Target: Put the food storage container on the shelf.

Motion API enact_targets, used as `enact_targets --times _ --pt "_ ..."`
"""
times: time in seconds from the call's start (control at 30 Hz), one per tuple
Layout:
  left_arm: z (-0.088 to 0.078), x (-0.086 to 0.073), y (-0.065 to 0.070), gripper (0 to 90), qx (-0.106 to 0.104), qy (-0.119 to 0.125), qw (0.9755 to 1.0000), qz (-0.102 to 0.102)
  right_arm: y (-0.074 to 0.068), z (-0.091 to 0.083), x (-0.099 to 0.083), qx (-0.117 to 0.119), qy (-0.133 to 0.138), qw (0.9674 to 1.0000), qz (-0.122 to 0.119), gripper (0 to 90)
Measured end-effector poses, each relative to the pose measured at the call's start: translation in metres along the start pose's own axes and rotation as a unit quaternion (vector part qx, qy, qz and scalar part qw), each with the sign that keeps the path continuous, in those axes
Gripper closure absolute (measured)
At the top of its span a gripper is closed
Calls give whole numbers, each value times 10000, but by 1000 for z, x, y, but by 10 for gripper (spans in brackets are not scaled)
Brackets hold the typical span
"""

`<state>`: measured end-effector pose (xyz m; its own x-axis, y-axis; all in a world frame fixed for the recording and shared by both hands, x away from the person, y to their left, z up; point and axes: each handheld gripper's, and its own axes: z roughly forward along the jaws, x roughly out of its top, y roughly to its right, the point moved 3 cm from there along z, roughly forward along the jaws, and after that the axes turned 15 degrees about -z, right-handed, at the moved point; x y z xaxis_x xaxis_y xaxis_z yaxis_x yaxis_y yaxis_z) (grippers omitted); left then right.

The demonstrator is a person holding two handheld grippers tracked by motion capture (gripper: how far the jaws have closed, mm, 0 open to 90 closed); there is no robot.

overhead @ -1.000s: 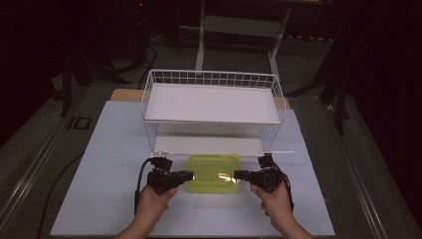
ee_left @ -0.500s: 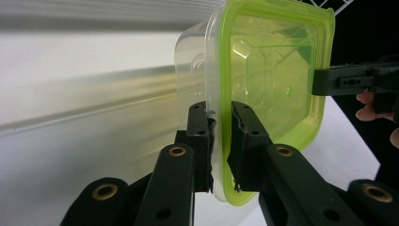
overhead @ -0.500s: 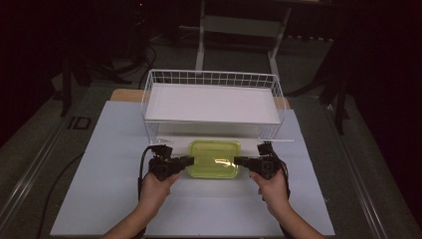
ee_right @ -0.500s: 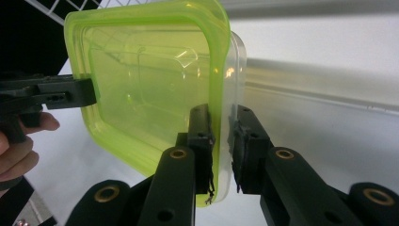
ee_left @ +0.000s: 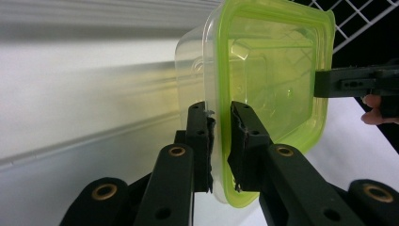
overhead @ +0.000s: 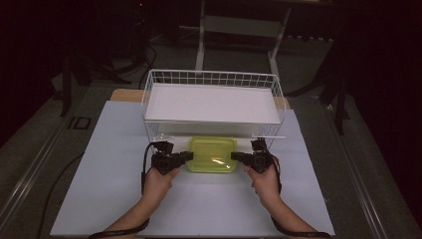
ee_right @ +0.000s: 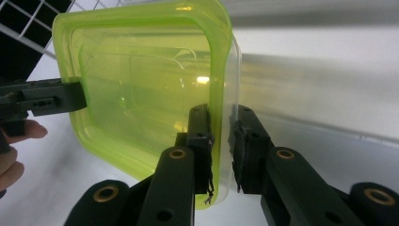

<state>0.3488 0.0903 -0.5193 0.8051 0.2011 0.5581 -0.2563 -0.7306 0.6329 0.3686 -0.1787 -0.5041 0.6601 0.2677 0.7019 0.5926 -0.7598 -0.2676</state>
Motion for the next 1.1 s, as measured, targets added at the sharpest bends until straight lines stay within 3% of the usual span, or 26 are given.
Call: enact_targets --times 0.33,0.4,0.73,0.83,0.93,1.03,1.1 --pt "16 6 -14 795 49 -30 9999 -151 10 18 2 -182 17 9998 101 787" --pt "18 8 -17 793 -22 -7 9998 -204 10 20 2 -189 33 9998 93 788" --pt "24 16 -18 735 -101 308 9995 67 11 22 10 -327 257 9989 207 746" --pt "26 18 -20 713 -137 369 9992 85 12 23 11 -376 302 9987 171 728" --pt "28 19 -22 678 -117 501 9984 224 15 27 13 -576 493 9969 -220 702" --pt "30 19 -25 660 -154 618 9978 209 16 29 14 -651 541 9961 -259 697" --pt "33 20 -27 609 -173 633 9977 166 19 30 14 -682 518 9963 -85 695"
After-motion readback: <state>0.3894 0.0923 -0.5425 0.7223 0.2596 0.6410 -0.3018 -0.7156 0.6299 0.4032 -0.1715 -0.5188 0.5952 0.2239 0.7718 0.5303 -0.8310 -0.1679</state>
